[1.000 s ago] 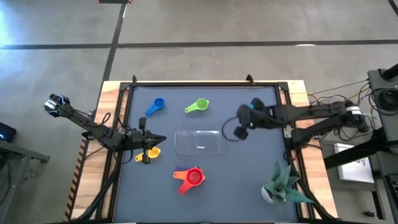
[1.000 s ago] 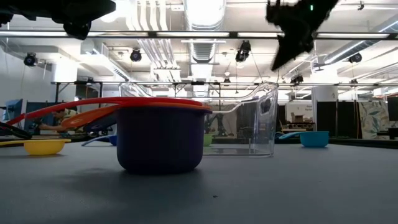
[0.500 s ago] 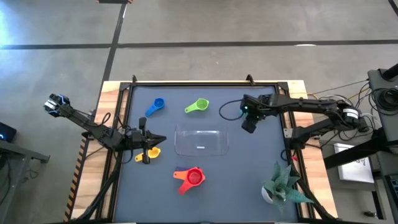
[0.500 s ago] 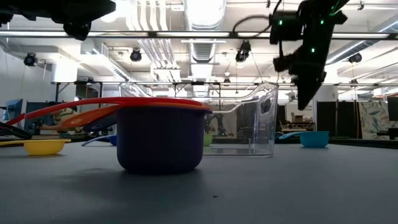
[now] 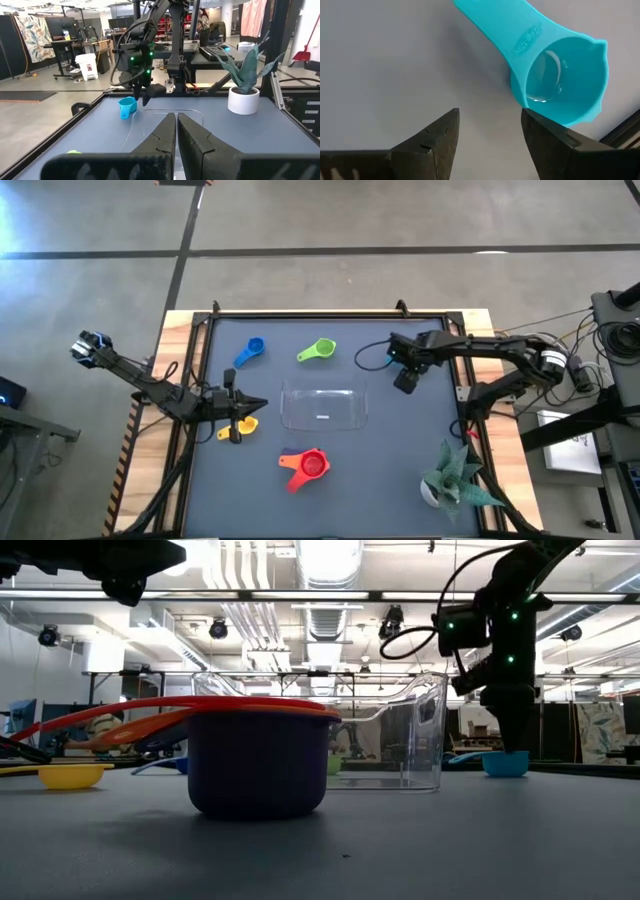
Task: Nest measuring cups in basket
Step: Stack the light blue measuring cup on top of the red measuring cup
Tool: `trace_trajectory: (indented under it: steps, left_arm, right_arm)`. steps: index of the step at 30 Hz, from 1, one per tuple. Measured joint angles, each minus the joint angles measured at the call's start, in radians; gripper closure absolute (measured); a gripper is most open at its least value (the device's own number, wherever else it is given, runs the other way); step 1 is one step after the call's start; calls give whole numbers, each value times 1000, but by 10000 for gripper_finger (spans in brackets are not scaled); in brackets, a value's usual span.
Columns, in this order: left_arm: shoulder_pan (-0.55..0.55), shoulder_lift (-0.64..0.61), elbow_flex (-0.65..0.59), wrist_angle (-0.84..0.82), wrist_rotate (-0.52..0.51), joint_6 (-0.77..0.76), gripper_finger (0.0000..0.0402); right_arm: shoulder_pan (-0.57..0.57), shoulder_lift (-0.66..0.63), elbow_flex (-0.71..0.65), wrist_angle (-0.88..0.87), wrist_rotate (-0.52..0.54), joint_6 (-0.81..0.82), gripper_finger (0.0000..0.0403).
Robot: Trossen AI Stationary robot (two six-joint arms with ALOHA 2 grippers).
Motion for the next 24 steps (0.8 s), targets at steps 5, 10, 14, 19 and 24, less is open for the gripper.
trace_trajectory:
  steps: [5, 10, 14, 19, 24]
  left_arm:
    - [0, 0, 0, -6, -1, 1, 402]
    - [0, 0, 0, -6, -2, 6, 402]
    - [0, 0, 0, -6, -2, 6, 402]
    - [0, 0, 0, -7, -3, 6, 402]
    - [0, 0, 0, -13, -3, 6, 402]
  right_arm:
    - [-29, 0, -25, 33, 0, -21, 200]
    - [-51, 16, -42, 106, 2, -29, 215]
    - [-63, 43, -46, 129, 2, -45, 241]
    - [-64, 58, -45, 130, 0, -59, 289]
    - [-64, 20, -42, 128, 0, -30, 317]
